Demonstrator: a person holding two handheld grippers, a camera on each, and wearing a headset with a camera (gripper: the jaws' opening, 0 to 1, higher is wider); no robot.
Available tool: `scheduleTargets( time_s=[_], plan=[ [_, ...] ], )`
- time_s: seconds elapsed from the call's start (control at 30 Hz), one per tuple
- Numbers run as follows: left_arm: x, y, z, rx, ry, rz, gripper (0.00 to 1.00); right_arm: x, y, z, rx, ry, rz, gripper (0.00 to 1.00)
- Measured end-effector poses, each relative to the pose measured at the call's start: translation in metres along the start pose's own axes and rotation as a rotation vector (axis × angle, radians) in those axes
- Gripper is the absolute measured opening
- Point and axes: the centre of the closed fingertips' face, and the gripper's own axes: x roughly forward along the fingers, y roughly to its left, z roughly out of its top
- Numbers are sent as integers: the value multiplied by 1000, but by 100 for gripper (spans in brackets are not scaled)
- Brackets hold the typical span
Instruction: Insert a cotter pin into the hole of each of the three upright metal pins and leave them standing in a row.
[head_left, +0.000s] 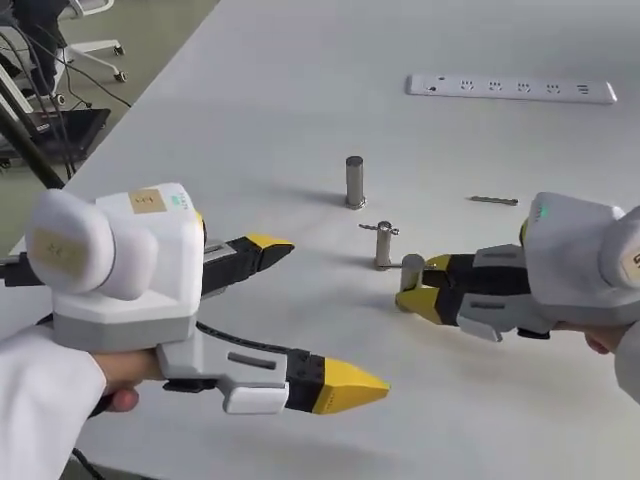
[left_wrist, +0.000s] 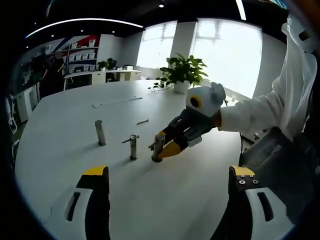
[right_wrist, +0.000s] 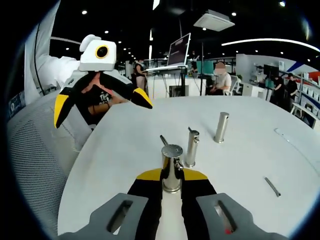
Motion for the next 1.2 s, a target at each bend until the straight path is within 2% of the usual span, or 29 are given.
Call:
scheduleTargets(
  time_s=[0.13,0.27,0.33,0.5,0.63,0.83,1.2],
  plan=[
    [1,0,1,2,13,8,99,-8,-17,-1,1,-6,-39,8],
    [2,0,6,1,8,16,99,-15,-32,-2,-10,-12,-80,8],
    [3,0,8,3,10,19,99,-18,-41,-5,12,-26,-98,8],
    [5,-2,9,-8,8,19,99,-26,-49,-11,32,-34,-134,8],
    [6,-4,12,-34,-7,17,99,-27,-51,-16,27,-39,-135,8],
    [7,-7,9,-23,22,11,99,-26,-52,-20,47,-56,-137,8],
    [10,-6,9,-25,32,10,99,-22,-49,-19,76,-94,-128,8]
  ],
)
